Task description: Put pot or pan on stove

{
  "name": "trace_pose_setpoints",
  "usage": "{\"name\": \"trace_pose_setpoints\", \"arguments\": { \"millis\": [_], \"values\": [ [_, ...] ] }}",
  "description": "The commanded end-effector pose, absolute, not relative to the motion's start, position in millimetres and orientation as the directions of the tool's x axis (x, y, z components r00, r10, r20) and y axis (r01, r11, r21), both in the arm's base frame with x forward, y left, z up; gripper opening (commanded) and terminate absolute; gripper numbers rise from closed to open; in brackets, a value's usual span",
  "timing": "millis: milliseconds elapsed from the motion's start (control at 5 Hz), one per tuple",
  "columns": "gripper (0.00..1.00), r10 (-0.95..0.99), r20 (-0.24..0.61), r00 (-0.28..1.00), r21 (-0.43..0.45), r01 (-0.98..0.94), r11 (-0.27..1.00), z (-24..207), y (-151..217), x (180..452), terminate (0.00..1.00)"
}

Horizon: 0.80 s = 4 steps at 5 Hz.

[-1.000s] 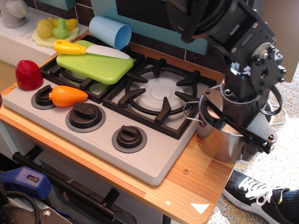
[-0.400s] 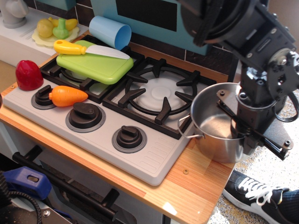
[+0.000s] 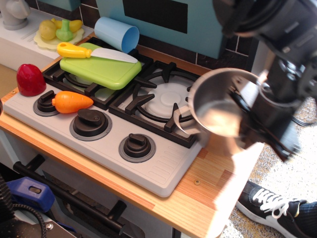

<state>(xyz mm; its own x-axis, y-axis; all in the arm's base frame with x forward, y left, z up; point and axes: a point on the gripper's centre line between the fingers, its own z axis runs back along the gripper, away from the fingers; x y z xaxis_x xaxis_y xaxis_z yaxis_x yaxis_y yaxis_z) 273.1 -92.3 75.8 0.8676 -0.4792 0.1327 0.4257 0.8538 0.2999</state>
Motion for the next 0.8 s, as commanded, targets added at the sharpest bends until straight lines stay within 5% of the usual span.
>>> {"name": "trace_pose_setpoints", "arguments": {
  "millis": [0, 200, 600],
  "values": [
    [0.00, -0.596, 0.100, 0.797, 0.367, 0.527, 0.766, 126, -62, 275, 0.00],
    [0.00, -0.636, 0.058, 0.770, 0.333, 0.586, 0.739, 138, -43, 273, 0.00],
    [0.00, -0.703, 0.026, 0.711, 0.256, 0.675, 0.692, 123, -26, 279, 0.00]
  ]
}}
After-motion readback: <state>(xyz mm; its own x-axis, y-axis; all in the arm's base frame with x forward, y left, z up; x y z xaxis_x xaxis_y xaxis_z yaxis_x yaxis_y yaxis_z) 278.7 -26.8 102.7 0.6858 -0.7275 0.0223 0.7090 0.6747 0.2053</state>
